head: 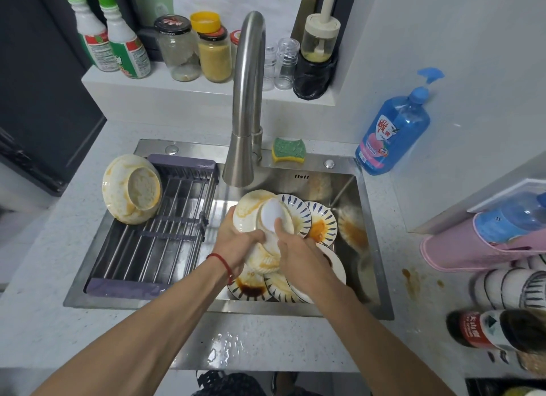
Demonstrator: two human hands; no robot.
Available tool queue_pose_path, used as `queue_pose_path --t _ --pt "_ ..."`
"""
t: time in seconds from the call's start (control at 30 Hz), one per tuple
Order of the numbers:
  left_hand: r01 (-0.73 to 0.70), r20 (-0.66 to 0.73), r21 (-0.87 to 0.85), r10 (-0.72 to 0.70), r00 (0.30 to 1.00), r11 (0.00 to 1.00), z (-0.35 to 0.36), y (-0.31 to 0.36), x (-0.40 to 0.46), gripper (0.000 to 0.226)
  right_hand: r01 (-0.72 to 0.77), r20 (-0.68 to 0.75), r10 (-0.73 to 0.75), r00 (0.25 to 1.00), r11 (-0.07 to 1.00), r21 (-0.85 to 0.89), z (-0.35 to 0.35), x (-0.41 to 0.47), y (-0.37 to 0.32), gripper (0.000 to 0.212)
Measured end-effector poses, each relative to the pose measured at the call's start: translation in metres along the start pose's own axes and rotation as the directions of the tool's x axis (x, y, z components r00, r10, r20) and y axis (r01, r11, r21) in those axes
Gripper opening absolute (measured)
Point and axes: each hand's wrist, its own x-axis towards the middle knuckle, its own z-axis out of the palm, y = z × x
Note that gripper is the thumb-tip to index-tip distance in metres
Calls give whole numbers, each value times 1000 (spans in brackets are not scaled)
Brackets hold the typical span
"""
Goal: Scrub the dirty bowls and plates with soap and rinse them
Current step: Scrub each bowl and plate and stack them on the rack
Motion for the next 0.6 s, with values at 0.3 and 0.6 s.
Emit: queue_pose_path --t 0.3,0.6 --pt "47 126 -63 -39 991 997 0 16 1 78 50 -68 -56 996 996 -76 3 -10 6 72" --pt "41 95 -95 -32 995 995 3 25 1 80 113 -47 -120 992 986 -126 -2 -13 12 73"
